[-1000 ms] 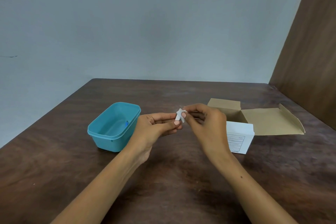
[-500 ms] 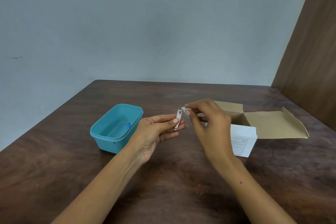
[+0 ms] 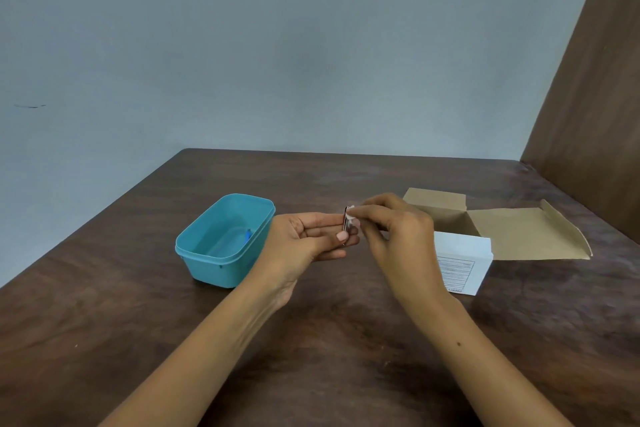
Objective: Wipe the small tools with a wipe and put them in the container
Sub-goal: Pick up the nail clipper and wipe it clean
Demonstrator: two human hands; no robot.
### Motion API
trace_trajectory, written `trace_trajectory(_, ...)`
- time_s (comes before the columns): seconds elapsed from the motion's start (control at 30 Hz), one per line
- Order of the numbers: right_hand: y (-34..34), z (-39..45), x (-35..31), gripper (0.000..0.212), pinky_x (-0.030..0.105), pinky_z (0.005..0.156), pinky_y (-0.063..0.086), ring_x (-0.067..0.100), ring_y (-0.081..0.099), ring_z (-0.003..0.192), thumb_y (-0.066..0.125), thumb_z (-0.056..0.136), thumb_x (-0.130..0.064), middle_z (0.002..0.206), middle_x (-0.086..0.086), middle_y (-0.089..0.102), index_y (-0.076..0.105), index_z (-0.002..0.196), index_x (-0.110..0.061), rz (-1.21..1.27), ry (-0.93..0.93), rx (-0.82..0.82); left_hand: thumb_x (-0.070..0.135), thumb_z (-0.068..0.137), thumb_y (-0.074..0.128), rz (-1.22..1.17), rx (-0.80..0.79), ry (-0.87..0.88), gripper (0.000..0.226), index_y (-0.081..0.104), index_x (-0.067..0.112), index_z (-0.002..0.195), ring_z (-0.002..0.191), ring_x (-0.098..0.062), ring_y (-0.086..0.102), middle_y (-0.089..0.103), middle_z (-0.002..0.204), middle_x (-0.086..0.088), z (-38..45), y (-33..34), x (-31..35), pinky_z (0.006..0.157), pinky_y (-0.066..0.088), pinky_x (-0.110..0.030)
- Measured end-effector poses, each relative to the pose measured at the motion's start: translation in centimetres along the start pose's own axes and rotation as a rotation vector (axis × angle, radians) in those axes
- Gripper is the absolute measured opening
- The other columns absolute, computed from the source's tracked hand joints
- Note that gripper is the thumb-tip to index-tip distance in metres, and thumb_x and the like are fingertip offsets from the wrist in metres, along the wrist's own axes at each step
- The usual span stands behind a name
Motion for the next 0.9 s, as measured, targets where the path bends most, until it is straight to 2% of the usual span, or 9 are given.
trace_trajectory(0.2,1.8,-0.3,-0.9,0.021,0.023,0.061,0.050,0.017,0.064,0.072,0.070,0.075,0.005,0.083,0.003,0.067,0.076,0.085,-0.013,-0.024,-0.057,-0.144,-0.007,0.076,0.068,0.012,0.040,0.020,0.028,0.069,-0.001,0.103,0.078,-0.015,0.073,0.076,0.084,-0.011,0.3,-0.9,0.1,0.065,0.059,-0.021)
trace_trajectory(0.4,0.1,0.0,0.2,0.024,0.006,0.067,0.040,0.012,0.061,0.072,0.069,0.072,0.009,0.081,0.004,0.066,0.076,0.086,-0.010,0.003,0.028,0.028,-0.008,0.079,0.066,0.059,-0.012,0.060,0.025,0.070,0.003,0.101,0.085,-0.019,0.073,0.075,0.090,-0.011,0.0,-0.1,0.6,0.070,0.059,-0.022)
trace_trajectory(0.53,-0.2,-0.2,0.1,0.023,0.001,0.068,0.036,0.004,0.055,0.074,0.068,0.074,0.007,0.083,0.004,0.066,0.075,0.087,-0.010,0.009,0.042,0.066,-0.007,0.079,0.066,0.095,-0.020,0.091,0.026,0.070,0.002,0.104,0.086,-0.019,0.073,0.076,0.092,-0.009,-0.1,-0.1,1.0,0.070,0.058,-0.022)
trace_trajectory(0.73,-0.3,-0.2,1.3,0.018,0.005,0.066,0.043,0.006,0.061,0.078,0.070,0.077,0.003,0.083,0.000,0.069,0.075,0.084,-0.012,0.181,0.160,0.075,-0.006,0.080,0.067,0.256,-0.007,0.167,0.027,0.071,0.004,0.105,0.085,-0.016,0.073,0.076,0.093,-0.009,-0.1,-0.1,1.5,0.070,0.058,-0.021)
trace_trajectory(0.9,0.6,0.0,1.4,0.018,0.008,0.066,0.046,0.007,0.062,0.072,0.072,0.074,0.004,0.081,0.002,0.070,0.075,0.082,-0.012,0.125,0.150,-0.004,-0.006,0.081,0.067,0.333,0.015,0.189,0.027,0.071,0.005,0.104,0.082,-0.015,0.073,0.075,0.093,-0.010,0.0,-0.2,1.4,0.068,0.057,-0.020)
Point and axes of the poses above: each hand's wrist, its own z-axis towards the middle knuckle, its own y-axis out of the palm, x = y × z, the point moved 9 cm from there along z, towards the middle knuckle
